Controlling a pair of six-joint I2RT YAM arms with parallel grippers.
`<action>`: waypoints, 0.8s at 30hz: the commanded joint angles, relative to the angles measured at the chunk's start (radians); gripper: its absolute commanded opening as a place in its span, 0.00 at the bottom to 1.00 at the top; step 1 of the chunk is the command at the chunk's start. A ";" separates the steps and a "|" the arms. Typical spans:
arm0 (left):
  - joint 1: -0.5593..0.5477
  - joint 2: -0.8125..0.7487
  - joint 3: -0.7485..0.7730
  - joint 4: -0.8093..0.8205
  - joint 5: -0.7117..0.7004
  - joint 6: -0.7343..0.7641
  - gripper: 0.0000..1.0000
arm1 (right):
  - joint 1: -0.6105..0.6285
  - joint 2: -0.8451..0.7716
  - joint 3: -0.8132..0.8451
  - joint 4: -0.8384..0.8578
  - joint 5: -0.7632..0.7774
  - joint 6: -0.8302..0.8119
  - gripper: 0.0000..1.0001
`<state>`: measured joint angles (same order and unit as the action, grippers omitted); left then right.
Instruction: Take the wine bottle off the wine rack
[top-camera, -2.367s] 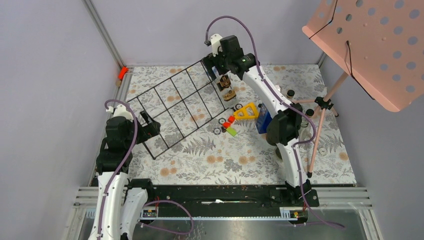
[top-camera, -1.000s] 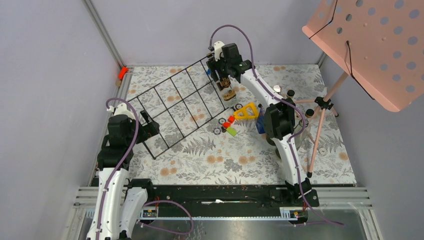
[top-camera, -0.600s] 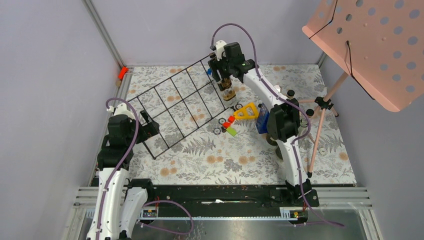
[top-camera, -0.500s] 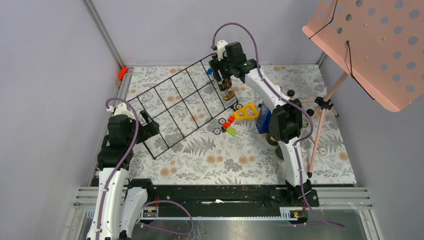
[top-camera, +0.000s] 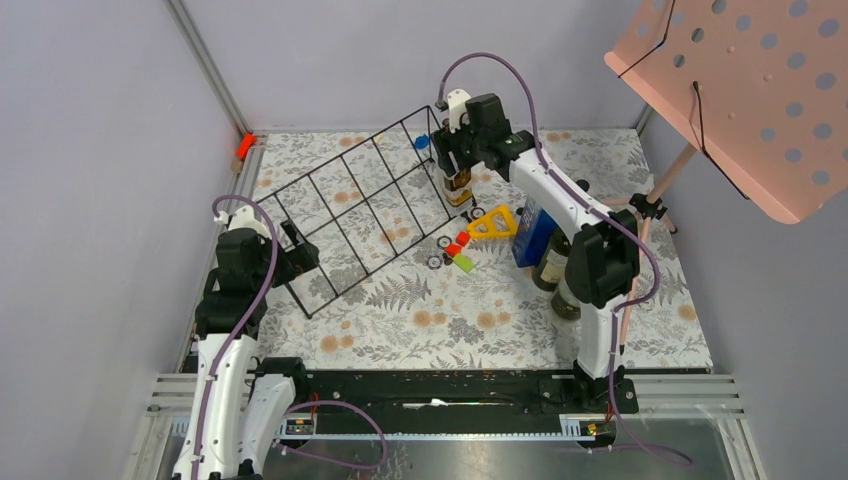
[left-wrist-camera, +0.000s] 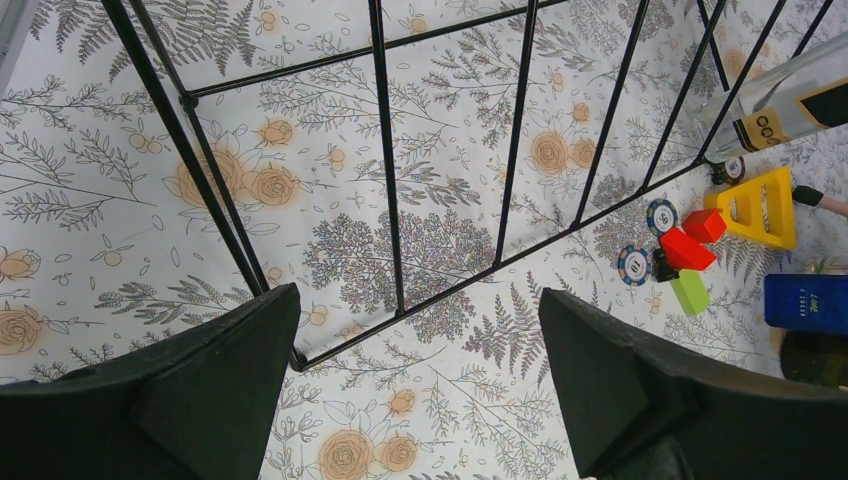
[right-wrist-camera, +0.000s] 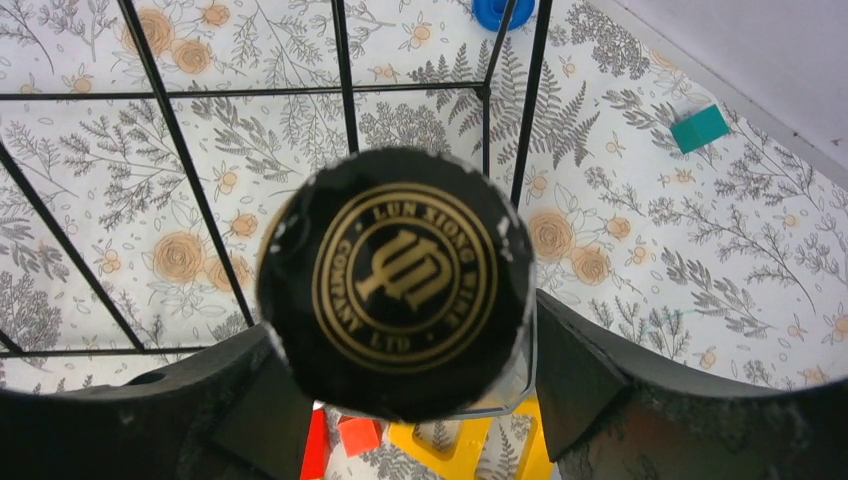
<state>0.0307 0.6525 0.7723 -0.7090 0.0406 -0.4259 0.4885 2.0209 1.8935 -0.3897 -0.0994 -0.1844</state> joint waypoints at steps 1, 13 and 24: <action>0.000 0.004 0.012 0.039 -0.018 -0.005 0.99 | -0.001 -0.161 -0.039 0.218 -0.001 0.005 0.00; 0.000 0.004 0.010 0.039 -0.019 -0.004 0.99 | 0.031 -0.314 -0.106 0.237 0.000 0.008 0.00; -0.002 0.012 0.010 0.040 -0.010 -0.005 0.99 | 0.131 -0.496 -0.303 0.251 0.047 -0.007 0.00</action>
<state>0.0307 0.6632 0.7723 -0.7090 0.0406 -0.4259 0.5884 1.6569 1.6203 -0.3000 -0.0692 -0.2020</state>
